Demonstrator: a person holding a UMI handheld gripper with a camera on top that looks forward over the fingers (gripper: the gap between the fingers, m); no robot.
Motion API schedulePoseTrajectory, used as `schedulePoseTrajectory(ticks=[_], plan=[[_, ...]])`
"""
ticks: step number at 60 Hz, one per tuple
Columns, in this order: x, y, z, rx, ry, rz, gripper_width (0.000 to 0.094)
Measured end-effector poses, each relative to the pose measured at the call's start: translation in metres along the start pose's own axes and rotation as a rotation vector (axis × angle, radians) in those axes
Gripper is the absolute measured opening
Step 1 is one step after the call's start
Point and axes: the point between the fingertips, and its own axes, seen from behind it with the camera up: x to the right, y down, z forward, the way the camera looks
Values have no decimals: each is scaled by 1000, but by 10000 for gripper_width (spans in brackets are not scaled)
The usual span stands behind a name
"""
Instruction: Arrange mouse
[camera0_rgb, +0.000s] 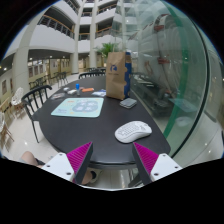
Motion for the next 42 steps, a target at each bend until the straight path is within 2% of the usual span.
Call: schedulePoseTrajectory(ticks=[4,5,7,12,14,15,34,36,39,42], plan=[[12,3,17,-18,27,11,807],[7,12,-4,-21,35,14,808],[14,4,21,-33,28,22,806],[8,10,30,-89,0,57,812],[11,5,34,-80,8,62,808],[2,4,14,-82,16,64,813],[-1,-19,17,-168,54,55,811],[-8,-21,11,-171,73,39,782],[-6,-24,8,-178,78,63,497],[-2,-23,1,-169,102,96,463]])
